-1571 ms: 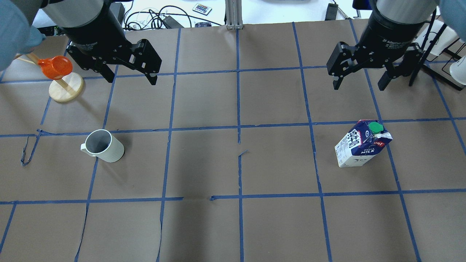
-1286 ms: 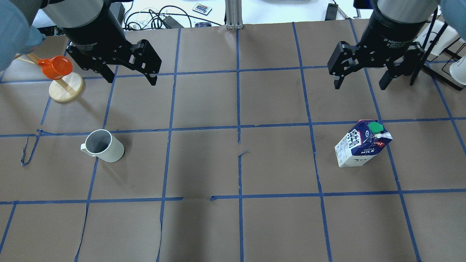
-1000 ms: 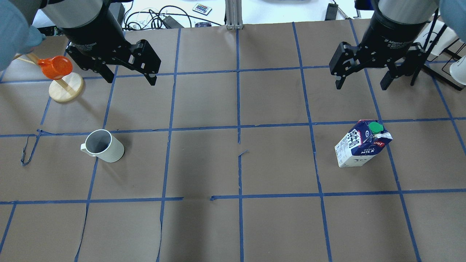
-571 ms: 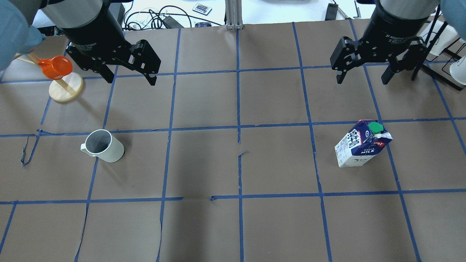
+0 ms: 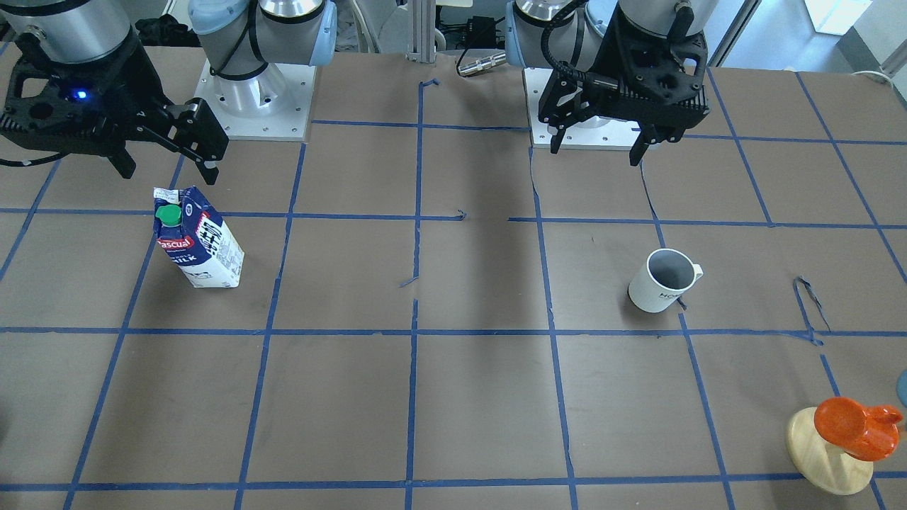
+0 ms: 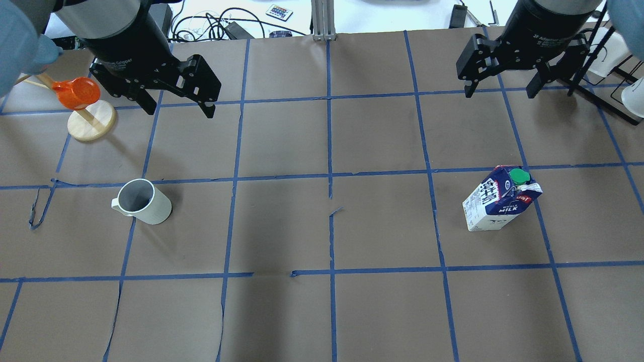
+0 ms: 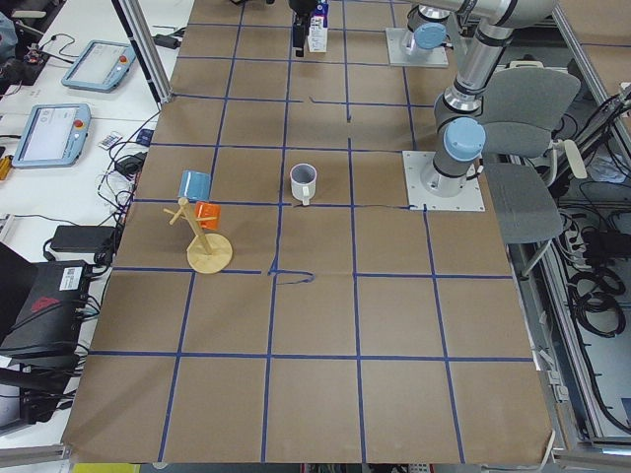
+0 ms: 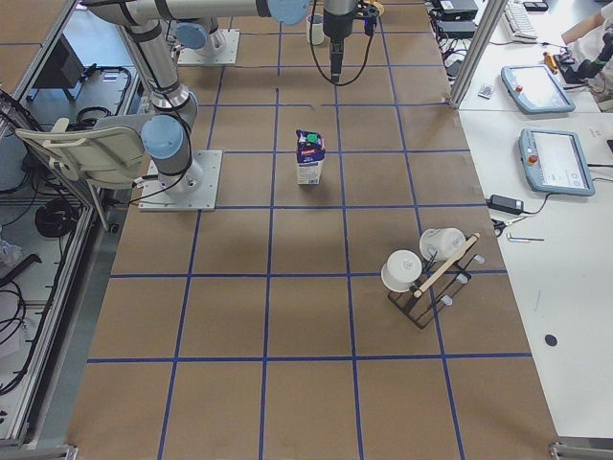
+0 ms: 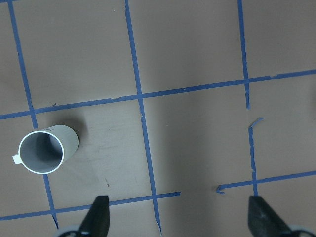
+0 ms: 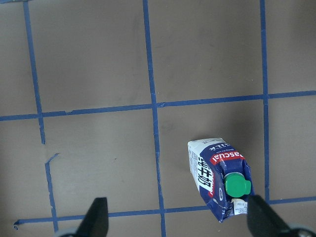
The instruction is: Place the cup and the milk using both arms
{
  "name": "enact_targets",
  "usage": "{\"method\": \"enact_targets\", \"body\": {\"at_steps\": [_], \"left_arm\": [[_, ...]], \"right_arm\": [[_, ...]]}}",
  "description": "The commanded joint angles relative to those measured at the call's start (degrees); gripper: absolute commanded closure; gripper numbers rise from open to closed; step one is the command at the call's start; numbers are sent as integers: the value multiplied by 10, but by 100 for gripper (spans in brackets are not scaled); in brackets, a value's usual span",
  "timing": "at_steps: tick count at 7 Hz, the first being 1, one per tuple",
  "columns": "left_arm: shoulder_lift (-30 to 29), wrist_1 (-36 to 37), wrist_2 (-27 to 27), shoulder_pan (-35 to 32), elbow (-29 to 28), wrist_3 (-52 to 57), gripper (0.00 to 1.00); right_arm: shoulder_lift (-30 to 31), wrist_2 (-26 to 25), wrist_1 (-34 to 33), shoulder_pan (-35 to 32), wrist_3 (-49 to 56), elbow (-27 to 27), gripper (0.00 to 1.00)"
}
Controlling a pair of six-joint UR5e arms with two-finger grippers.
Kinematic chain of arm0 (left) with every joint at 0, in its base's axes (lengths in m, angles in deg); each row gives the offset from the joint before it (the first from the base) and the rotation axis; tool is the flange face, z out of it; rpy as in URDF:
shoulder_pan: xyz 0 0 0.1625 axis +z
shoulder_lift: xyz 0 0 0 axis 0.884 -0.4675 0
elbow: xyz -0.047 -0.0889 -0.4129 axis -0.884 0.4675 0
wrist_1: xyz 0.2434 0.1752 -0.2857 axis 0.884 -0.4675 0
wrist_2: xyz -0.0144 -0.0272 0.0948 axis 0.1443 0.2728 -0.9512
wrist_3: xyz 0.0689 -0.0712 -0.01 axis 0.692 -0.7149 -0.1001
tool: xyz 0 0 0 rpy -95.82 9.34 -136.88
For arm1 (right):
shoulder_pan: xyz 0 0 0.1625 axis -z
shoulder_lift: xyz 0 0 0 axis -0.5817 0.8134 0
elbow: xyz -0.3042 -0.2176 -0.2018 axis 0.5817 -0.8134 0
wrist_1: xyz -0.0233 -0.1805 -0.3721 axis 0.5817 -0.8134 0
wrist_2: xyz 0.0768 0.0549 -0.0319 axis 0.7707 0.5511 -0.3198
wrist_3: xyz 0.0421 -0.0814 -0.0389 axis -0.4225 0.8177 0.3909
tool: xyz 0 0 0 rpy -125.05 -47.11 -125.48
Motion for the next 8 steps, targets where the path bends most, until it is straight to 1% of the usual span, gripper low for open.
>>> {"method": "enact_targets", "body": {"at_steps": [1,8], "left_arm": [[2,4,1,1,12,0,0],[5,6,-3,1,12,-11,0]], "right_arm": [[3,5,1,-1,0,-1,0],[4,11,8,-1,0,1,0]]}}
